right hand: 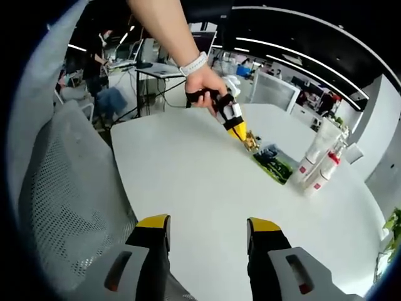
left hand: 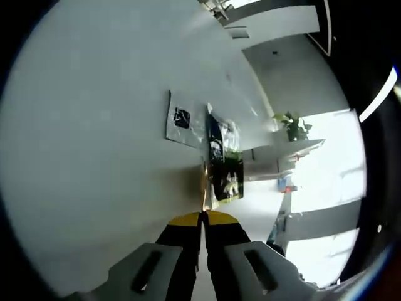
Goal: Arrange the skincare products in the storage area until every visible bottle or jar stands upright without overlapping.
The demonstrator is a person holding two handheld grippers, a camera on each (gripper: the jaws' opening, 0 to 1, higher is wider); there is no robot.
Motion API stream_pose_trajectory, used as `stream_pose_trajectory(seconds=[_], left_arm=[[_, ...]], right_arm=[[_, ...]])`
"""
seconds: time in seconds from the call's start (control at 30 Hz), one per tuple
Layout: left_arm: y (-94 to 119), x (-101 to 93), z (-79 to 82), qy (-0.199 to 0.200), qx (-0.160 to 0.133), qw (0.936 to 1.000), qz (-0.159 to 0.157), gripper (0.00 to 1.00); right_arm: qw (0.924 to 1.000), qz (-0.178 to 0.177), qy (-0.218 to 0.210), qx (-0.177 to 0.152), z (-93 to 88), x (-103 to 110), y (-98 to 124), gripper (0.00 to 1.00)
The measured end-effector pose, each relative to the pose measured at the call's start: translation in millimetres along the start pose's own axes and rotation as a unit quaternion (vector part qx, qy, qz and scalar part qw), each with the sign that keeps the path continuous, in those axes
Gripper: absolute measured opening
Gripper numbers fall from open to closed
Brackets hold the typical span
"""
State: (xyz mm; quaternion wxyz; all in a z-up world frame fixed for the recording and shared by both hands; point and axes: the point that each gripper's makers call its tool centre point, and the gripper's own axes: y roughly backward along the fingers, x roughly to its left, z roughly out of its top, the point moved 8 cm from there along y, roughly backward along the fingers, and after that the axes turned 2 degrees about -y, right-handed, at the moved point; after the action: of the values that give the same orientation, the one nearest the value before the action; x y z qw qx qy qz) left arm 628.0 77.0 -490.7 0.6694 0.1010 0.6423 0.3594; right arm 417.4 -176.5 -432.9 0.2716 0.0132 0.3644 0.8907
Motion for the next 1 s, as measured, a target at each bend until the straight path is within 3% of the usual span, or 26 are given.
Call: stream_pose_trajectory(seconds=[0.43, 1.0], left_arm=[[-1, 5.9, 9.6, 0.016, 0.0, 0.9997, 0.02, 0.0], [-1, 10.1, 5.7, 0.01, 0.061, 0.9973, 0.039, 0.01]], right_arm=[[0.9999, 0.011, -0.005, -0.002, 0.2, 2, -2, 0.48], [0.9999, 0.015, -0.006, 0.0, -0.1, 3, -2, 0.48]])
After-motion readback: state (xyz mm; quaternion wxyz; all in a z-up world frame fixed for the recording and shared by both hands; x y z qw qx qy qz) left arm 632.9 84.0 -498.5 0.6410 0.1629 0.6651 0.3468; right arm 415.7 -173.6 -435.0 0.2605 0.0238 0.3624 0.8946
